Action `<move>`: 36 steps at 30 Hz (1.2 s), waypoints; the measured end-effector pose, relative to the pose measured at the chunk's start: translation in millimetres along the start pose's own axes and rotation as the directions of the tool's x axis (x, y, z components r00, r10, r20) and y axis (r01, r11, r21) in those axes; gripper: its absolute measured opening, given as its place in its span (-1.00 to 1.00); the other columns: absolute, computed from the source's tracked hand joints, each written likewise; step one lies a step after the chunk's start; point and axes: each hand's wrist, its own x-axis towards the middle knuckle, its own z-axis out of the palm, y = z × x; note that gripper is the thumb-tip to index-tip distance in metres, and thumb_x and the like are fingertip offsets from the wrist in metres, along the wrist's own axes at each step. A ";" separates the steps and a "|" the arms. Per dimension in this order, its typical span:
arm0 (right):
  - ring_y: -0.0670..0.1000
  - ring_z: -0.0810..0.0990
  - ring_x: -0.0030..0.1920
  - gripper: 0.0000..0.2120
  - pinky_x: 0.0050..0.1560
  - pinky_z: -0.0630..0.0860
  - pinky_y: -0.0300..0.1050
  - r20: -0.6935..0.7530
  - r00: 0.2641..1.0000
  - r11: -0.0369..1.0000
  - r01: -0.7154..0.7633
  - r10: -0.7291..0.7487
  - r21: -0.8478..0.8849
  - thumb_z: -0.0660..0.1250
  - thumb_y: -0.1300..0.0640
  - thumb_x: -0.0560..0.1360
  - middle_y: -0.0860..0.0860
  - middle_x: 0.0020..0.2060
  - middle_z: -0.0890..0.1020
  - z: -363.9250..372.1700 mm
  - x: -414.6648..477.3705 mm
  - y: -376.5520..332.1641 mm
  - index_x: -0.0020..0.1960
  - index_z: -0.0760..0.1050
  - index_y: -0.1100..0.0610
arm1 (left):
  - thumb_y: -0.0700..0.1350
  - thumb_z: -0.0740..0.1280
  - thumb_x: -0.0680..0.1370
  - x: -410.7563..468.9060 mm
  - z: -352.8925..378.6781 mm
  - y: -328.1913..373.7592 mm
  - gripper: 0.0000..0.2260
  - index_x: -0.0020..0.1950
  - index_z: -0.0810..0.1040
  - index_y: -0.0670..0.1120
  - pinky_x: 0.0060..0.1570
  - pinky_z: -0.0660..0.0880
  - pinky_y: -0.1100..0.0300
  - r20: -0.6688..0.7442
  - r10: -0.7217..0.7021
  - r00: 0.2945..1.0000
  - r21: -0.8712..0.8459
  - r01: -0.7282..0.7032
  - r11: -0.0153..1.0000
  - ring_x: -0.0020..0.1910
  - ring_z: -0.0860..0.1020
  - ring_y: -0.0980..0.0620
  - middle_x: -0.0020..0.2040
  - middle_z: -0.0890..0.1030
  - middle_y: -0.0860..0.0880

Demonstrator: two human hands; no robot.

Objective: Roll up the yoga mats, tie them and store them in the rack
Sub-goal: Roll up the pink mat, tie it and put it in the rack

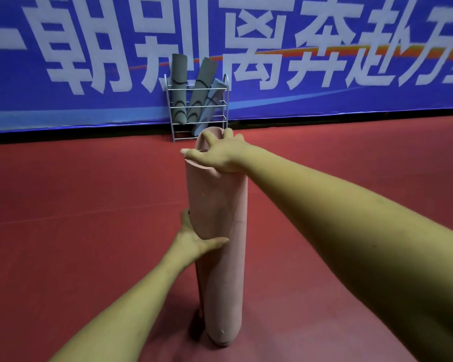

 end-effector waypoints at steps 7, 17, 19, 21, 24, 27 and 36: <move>0.30 0.03 0.56 -0.01 0.49 0.00 0.39 0.006 1.000 0.981 -0.022 0.023 -0.191 -0.06 -0.64 0.35 0.23 0.57 0.05 -37.6 -4.7 9.2 0.61 -0.01 -0.10 | -0.12 0.66 0.24 0.3 9.1 3.3 -0.10 0.40 0.19 -0.05 -0.11 0.35 0.61 0.091 0.032 0.995 0.019 -0.034 0.999 0.03 0.52 0.22 0.09 0.51 0.16; 0.26 -0.03 0.58 -0.17 0.43 -0.08 0.43 0.027 0.998 0.983 -0.059 0.065 -0.175 -0.03 -0.60 0.37 0.11 0.61 -0.03 -10.5 -3.2 37.6 0.56 -0.05 -0.33 | 0.14 0.68 0.10 -1.4 31.1 1.9 0.08 0.44 0.13 -0.04 0.01 0.38 0.56 0.145 0.083 0.986 -0.004 -0.083 0.997 0.08 0.52 0.26 0.16 0.49 0.16; 0.27 -0.04 0.58 -0.18 0.43 -0.07 0.42 0.023 0.998 0.985 -0.051 0.056 -0.167 -0.02 -0.59 0.39 0.13 0.61 -0.03 -8.1 -4.6 39.2 0.57 -0.04 -0.31 | 0.19 0.67 0.07 -1.9 31.5 0.5 0.10 0.43 0.13 -0.04 0.08 0.41 0.47 0.147 0.079 0.986 0.001 -0.080 0.997 0.04 0.46 0.45 0.12 0.46 0.23; 0.26 -0.08 0.58 -0.15 0.47 -0.08 0.36 0.032 0.999 0.992 -0.018 0.022 -0.125 0.00 -0.58 0.40 0.13 0.61 -0.04 -16.5 -7.1 38.8 0.59 -0.03 -0.25 | 0.09 0.68 0.13 -1.6 31.3 -0.7 0.05 0.43 0.13 -0.04 0.02 0.38 0.55 0.147 0.072 0.987 0.003 -0.073 0.997 0.03 0.45 0.46 0.12 0.46 0.23; 0.20 -0.25 0.58 -0.13 0.51 -0.21 0.26 0.103 0.994 0.998 0.050 -0.048 -0.022 0.02 -0.56 0.42 0.10 0.61 -0.08 -27.7 -10.8 37.2 0.61 -0.01 -0.16 | -0.14 0.66 0.24 2.8 34.8 -3.4 -0.10 0.40 0.17 -0.06 -0.05 0.36 0.60 0.121 0.052 0.991 0.011 -0.053 0.999 0.02 0.50 0.30 0.11 0.49 0.17; 0.27 -0.26 0.57 -0.17 0.51 -0.19 0.25 0.081 0.996 0.994 0.041 -0.033 -0.098 0.06 -0.52 0.45 0.20 0.59 -0.19 -13.9 -16.2 37.6 0.60 -0.01 -0.18 | -0.23 0.65 0.24 6.5 42.3 -6.1 -0.05 0.46 0.13 -0.12 -0.04 0.35 0.62 0.077 0.045 0.996 -0.003 -0.045 0.999 0.09 0.50 0.14 0.17 0.47 0.04; 0.27 -0.01 0.57 -0.19 0.49 0.01 0.29 0.019 1.000 0.996 -0.003 0.004 -0.084 0.06 -0.52 0.45 0.16 0.59 0.03 -21.5 -6.9 69.1 0.59 0.08 -0.17 | -0.09 0.64 0.28 4.4 55.5 7.0 -0.10 0.45 0.16 -0.04 -0.15 0.32 0.66 0.135 0.068 0.989 0.036 -0.074 0.997 0.08 0.52 0.12 0.20 0.52 0.02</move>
